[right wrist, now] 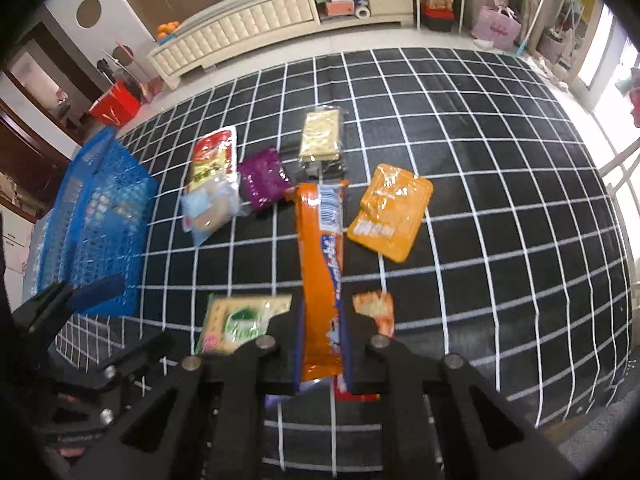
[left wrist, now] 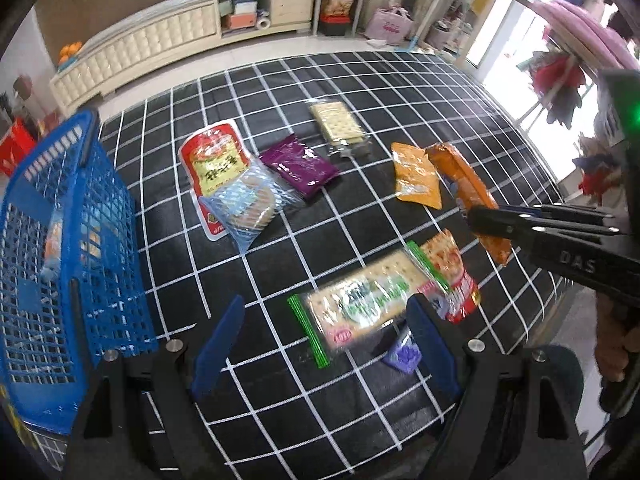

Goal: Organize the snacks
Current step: 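Grasp the green-edged cracker pack with the left tool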

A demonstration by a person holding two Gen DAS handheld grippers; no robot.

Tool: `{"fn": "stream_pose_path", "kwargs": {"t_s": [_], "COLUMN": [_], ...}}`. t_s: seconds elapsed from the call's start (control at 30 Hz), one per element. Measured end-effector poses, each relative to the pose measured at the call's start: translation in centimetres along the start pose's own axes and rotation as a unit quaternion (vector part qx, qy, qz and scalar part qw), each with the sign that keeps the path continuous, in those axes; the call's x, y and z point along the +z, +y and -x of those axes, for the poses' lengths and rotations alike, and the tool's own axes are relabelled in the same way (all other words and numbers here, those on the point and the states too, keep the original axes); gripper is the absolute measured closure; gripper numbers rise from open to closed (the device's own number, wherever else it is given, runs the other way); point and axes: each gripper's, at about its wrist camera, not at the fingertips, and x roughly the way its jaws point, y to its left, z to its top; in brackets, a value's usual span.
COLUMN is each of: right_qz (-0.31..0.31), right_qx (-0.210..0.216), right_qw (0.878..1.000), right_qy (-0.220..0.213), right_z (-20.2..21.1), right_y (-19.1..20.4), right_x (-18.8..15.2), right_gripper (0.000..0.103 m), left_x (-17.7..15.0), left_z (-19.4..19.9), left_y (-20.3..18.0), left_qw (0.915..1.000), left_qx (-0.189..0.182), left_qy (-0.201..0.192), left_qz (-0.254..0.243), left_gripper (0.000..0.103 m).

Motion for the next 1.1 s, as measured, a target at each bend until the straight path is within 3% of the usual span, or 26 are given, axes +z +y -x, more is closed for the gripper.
{"fn": "stream_pose_path", "kwargs": {"t_s": [0.23, 0.5, 0.63, 1.0, 1.1], "right_qz": [0.005, -0.014, -0.014, 0.003, -0.002], "right_qx": [0.01, 0.028, 0.044, 0.083, 0.087], "right_qw": [1.0, 0.999, 0.999, 0.996, 0.996], "right_qy": [0.004, 0.014, 0.017, 0.033, 0.031], "right_z": [0.5, -0.6, -1.2, -3.5, -3.9], "right_y": [-0.2, -2.1, -2.8, -4.3, -4.8], "right_x": [-2.6, -4.0, -3.8, -2.7, -2.5], "right_gripper": [0.085, 0.085, 0.085, 0.085, 0.085], "left_x": [0.0, 0.8, 0.7, 1.4, 1.7], "left_z": [-0.7, -3.9, -6.6, -12.8, -13.0], "left_y": [-2.1, -3.7, -4.6, -4.4, -4.7], "left_qw": [0.9933, 0.9832, 0.9738, 0.9636, 0.9621], "left_qx": [-0.004, -0.026, -0.042, -0.068, -0.064], "left_qy": [0.007, 0.034, 0.071, 0.137, 0.126], "left_qz": [-0.115, -0.177, -0.212, -0.219, -0.233], "left_gripper": [0.021, 0.021, 0.021, 0.021, 0.021]}}
